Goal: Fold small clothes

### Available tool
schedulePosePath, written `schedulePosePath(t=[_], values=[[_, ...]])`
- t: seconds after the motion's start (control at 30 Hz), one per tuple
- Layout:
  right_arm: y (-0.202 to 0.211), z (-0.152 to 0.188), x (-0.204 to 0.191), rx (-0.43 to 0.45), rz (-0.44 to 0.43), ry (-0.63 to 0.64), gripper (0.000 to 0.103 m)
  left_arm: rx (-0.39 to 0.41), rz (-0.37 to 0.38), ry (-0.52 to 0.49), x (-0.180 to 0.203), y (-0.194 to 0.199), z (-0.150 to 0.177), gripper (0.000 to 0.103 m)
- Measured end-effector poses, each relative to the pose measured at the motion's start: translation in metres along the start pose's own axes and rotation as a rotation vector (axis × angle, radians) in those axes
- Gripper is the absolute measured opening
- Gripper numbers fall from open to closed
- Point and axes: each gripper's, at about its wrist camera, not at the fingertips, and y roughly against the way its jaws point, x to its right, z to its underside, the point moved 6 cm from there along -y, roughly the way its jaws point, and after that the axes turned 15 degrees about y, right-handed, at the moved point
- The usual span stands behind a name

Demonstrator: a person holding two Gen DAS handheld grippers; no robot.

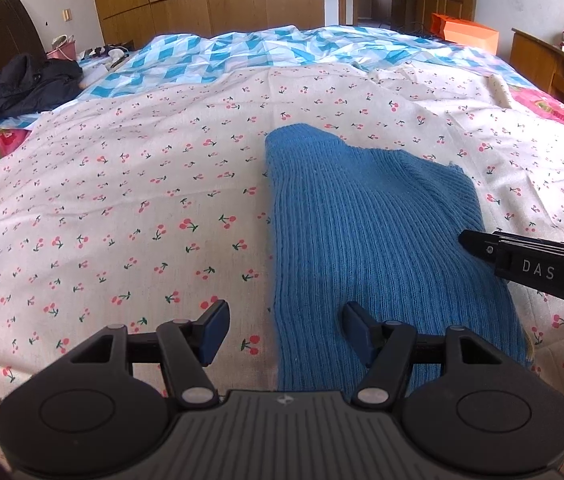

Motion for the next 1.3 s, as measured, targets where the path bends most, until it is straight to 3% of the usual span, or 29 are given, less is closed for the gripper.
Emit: schedulePosePath(t=[0.3,0.8,1.0,1.3], values=[[0.002,0.006,0.000,0.029,0.023,0.005,0.041,0.001,0.034,0.055,-0.013,0.004,0.007,0.068],[0.029,0.015,0.000,0.087,0.071,-0.011,0.041,0.004,0.069,0.088,-0.030,0.012,0.017,0.068],[0.039,0.022,-0.007,0.072,0.111,0.029,0.041,0.016,0.077,0.092,-0.038,0.020,0.024,0.068],[0.060,0.032,-0.018,0.057,0.131,0.034,0.041,-0.025,0.078,0.116,-0.050,0.016,0.047,0.068]])
